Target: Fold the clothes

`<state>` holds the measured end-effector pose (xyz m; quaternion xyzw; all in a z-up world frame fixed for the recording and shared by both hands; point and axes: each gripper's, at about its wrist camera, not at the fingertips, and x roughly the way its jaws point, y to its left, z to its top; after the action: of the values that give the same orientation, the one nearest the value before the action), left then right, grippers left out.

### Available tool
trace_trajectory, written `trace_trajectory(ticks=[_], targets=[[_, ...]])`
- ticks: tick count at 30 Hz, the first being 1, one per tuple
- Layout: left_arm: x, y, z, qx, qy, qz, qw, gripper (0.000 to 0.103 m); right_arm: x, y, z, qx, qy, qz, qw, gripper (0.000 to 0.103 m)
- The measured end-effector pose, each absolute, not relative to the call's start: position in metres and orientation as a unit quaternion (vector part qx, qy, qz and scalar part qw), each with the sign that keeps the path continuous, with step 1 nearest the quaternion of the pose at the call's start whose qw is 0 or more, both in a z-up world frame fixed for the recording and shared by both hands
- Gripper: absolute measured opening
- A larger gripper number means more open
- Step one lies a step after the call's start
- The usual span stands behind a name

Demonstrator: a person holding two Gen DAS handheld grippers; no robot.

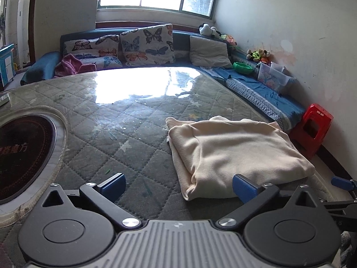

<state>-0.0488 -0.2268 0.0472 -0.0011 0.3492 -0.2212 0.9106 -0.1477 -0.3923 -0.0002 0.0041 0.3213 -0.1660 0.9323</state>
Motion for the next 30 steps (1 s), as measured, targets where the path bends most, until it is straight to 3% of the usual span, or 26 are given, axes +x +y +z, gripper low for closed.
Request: trace_trajectory(ticks=[30], targets=[[-0.089,-0.231,0.039,0.059,0.346,-0.232,0.907,0.103,-0.169,-0.369,0.001,0.030,0.325,-0.164,0.931,0.103]])
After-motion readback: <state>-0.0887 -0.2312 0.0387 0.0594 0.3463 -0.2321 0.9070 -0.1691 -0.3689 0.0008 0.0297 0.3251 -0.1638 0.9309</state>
